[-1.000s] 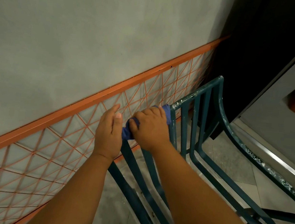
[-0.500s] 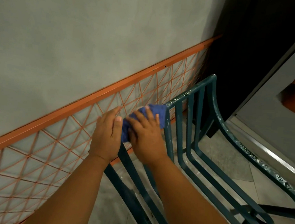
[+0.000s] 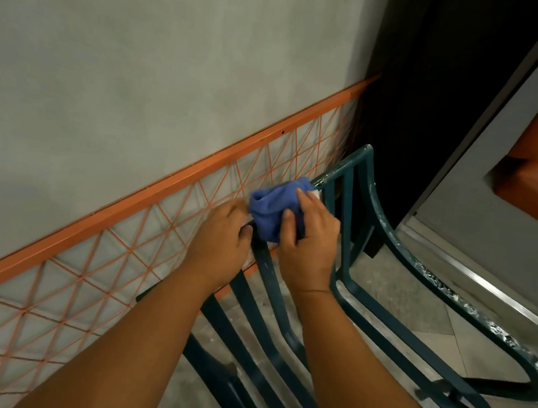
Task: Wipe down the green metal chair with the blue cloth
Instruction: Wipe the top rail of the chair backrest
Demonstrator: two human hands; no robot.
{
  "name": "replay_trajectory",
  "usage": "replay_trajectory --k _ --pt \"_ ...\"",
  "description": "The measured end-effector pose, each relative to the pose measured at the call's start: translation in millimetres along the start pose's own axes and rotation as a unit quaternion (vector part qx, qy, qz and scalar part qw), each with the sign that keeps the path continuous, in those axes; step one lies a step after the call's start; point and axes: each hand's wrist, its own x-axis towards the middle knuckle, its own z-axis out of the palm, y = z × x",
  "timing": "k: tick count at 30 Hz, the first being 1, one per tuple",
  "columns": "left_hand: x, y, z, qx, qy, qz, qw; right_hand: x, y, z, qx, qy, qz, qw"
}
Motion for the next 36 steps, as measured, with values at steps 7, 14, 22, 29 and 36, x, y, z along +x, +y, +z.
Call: replay_trajectory --k 7,14,22,29,36 --pt "24.5 0.8 15.2 -0.034 0.000 -0.059 0.998 21.8 34.7 10.4 -0.174 -0.238 -0.125 0.947" --pt "29.1 1.6 18.4 -0.026 -0.017 -0.129 0.991 49.5 18.1 10.9 -0.209 -0.234 -0.026 0.949" --pt "32.9 -5.7 21.6 -0.036 -0.036 -0.133 0.990 59.3 55.5 -7.7 -0.094 -0.253 -0.098 0.958" --pt "30.4 -6.6 21.3 -0.038 -0.037 -0.115 0.992 91.4 19.8 16.9 -0.233 -0.317 -0.114 0.912" --pt "30.7 -4.9 21.3 -0.029 -0.028 -0.092 0.995 104.5 37.4 8.4 -0.188 -0.294 -0.125 0.929"
